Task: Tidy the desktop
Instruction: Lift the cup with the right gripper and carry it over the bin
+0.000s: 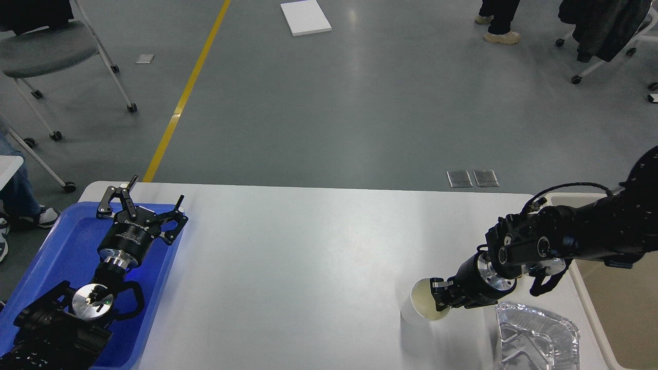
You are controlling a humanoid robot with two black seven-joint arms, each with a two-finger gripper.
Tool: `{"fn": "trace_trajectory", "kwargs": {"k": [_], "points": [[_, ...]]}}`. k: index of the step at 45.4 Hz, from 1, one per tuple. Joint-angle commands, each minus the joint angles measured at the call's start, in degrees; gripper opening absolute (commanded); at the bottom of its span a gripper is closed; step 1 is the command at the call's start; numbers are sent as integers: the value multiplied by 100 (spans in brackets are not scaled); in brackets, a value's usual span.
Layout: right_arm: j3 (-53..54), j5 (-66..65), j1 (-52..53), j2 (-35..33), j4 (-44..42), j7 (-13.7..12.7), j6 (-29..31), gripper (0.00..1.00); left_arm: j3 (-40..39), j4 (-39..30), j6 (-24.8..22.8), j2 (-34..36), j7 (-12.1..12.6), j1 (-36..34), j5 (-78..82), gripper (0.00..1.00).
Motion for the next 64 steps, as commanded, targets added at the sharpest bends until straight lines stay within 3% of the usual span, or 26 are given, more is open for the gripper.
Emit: {"fn": "trace_trajectory", "kwargs": {"k": [1, 14, 22, 51, 64], "points": [[10, -2, 22, -15, 15, 0, -146, 0, 0, 0, 0, 0, -1, -2, 0, 100], [-8, -177, 505, -190, 190, 0, -50, 0, 0, 0, 0, 0, 8, -3, 0, 100], [-61, -1257, 1445, -726, 805, 0, 29, 0, 0, -9, 0, 0, 8, -3, 0, 100], [-140, -933, 4776, -1518, 1157, 17, 3115, 0, 0, -9, 0, 0, 8, -3, 0, 100], [-131, -942, 5876, -1659, 1280, 9, 3115, 0, 0, -9, 0, 0, 8, -3, 0, 100]]}}
